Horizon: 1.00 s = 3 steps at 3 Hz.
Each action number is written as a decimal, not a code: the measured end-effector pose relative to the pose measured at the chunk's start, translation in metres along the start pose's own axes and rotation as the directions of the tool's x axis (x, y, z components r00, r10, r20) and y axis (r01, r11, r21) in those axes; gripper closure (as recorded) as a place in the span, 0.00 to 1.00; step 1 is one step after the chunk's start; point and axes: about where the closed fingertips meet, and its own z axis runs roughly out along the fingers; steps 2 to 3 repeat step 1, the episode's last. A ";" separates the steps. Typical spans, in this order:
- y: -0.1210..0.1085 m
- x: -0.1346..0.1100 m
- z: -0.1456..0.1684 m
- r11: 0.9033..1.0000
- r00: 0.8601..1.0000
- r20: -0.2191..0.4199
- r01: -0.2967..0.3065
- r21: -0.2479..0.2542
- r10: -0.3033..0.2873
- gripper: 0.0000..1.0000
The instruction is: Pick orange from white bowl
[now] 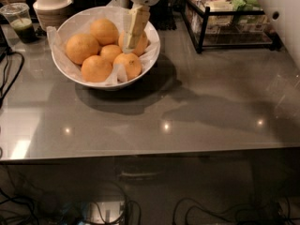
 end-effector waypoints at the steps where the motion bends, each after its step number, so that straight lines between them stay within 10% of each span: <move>1: 0.000 0.000 0.000 1.000 1.000 0.000 0.000 0.000 0.000 0.00; 3: 0.000 0.000 0.000 1.000 1.000 0.000 0.000 0.000 0.000 0.00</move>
Offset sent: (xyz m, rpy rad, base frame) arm 0.0000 0.0000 0.0000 0.0000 0.0000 0.0000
